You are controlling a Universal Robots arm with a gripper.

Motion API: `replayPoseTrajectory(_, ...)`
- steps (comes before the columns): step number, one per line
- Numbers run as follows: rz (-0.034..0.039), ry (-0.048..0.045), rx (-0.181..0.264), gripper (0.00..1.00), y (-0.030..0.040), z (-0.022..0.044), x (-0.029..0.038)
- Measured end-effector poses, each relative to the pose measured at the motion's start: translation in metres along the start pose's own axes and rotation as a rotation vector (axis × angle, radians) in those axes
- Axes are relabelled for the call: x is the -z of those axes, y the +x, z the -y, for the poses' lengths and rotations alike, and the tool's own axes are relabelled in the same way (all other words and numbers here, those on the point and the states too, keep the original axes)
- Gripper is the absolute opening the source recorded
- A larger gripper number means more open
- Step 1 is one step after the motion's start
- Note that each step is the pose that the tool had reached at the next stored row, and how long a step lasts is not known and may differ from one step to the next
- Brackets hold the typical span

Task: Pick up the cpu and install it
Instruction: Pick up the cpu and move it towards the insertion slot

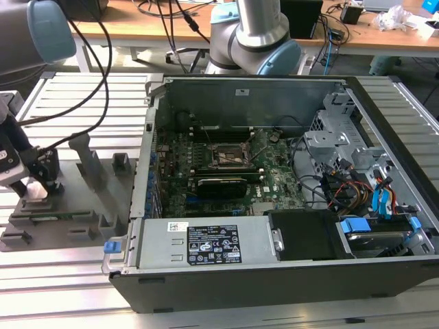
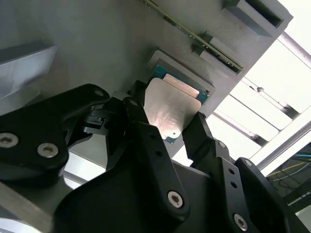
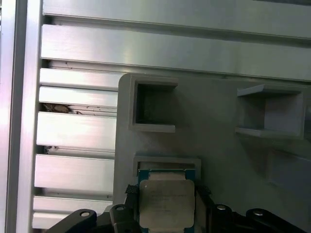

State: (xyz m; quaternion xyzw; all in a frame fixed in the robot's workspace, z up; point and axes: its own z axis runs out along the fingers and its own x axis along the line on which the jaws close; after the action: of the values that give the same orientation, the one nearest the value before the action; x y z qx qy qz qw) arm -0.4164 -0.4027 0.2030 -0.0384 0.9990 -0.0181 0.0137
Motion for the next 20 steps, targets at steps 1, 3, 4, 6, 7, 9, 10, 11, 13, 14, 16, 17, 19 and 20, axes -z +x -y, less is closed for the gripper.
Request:
replayPoseTrajectory(1,0.0,0.0,0.0,0.55,0.0,0.0001,0.0011)
replayPoseTrajectory(3,0.0,0.0,0.0,0.55,-0.0001,0.0001,0.0034)
replayPoseTrajectory(4,0.0,0.0,0.0,0.55,-0.0002,0.0002,0.0065)
replayPoseTrajectory(6,0.0,0.0,0.0,0.55,-0.0003,0.0004,0.0104)
replayPoseTrajectory(7,0.0,0.0,0.0,0.55,-0.0003,0.0004,0.0119)
replayPoseTrajectory(9,0.0,0.0,0.0,0.55,-0.0004,0.0006,0.015)
replayPoseTrajectory(10,-0.0001,0.0001,0.0,0.55,-0.0004,0.0007,0.0178)
replayPoseTrajectory(11,-0.0001,0.0,0.0,0.55,-0.0005,0.0008,0.0207)
replayPoseTrajectory(13,0.0,0.0,0.0,0.55,-0.0007,0.001,0.0259)
replayPoseTrajectory(14,0.0,0.0,0.0,0.55,-0.0007,0.001,0.0279)
replayPoseTrajectory(16,0.0,0.0,0.0,0.55,-0.0008,0.0011,0.0307)
replayPoseTrajectory(17,0.0,0.0,0.0,0.55,-0.0008,0.0012,0.0319)
replayPoseTrajectory(19,0.0,0.0,0.0,0.55,-0.0009,0.0013,0.0344)
replayPoseTrajectory(20,0.0,0.0,0.0,0.55,-0.0009,0.0013,0.036)
